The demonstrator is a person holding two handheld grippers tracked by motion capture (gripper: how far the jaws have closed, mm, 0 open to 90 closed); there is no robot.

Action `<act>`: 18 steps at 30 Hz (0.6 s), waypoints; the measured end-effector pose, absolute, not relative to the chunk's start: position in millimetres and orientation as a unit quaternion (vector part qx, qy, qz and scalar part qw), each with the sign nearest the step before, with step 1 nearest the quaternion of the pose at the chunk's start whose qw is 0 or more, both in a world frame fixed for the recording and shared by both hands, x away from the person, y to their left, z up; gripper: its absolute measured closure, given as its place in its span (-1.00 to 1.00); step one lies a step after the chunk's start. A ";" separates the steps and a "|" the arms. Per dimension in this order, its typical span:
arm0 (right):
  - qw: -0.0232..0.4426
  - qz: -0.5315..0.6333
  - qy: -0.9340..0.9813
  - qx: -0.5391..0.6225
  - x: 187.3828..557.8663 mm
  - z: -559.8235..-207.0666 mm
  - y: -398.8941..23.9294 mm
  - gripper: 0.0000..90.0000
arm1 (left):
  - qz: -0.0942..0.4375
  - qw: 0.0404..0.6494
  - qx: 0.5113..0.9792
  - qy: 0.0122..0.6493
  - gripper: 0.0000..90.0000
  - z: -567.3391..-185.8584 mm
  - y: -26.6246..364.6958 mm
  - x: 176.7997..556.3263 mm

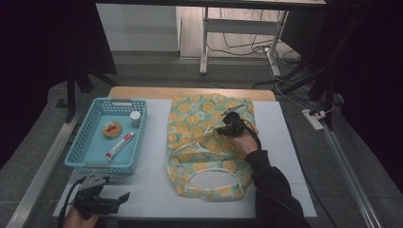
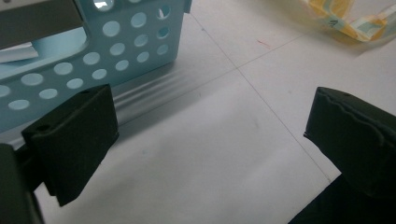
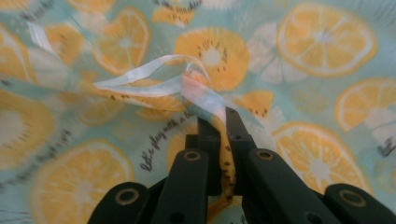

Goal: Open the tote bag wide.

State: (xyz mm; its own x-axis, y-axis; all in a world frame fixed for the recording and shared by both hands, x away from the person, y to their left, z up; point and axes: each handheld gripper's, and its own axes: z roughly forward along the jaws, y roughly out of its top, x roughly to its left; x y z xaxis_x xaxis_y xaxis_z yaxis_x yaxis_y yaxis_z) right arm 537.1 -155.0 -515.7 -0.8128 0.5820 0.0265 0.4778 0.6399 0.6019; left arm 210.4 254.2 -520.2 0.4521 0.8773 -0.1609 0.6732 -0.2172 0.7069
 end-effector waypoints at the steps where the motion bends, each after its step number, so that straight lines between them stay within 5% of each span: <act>1: 0.085 0.315 0.898 0.294 536.5 -517.3 -156.4 0.86 | 0.138 0.369 0.768 0.505 -0.94 -520.2 254.1 210.4; 9: 0.075 0.341 0.887 0.301 528.5 -504.3 -163.3 0.09 | 0.139 0.368 0.768 0.506 -0.94 -520.2 254.0 210.6; 18: 0.068 0.368 0.883 0.283 505.8 -484.3 -166.9 -0.26 | 0.140 0.367 0.768 0.506 -0.94 -520.2 253.4 210.5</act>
State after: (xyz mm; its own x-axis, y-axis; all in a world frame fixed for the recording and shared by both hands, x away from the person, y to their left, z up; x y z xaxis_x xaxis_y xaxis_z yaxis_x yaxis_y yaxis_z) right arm 505.8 -166.9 -484.3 -0.8306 0.5500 0.0875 0.4497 0.5697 0.6879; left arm 210.5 253.4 -520.2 0.4480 0.8803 -0.1560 0.6749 -0.2186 0.7048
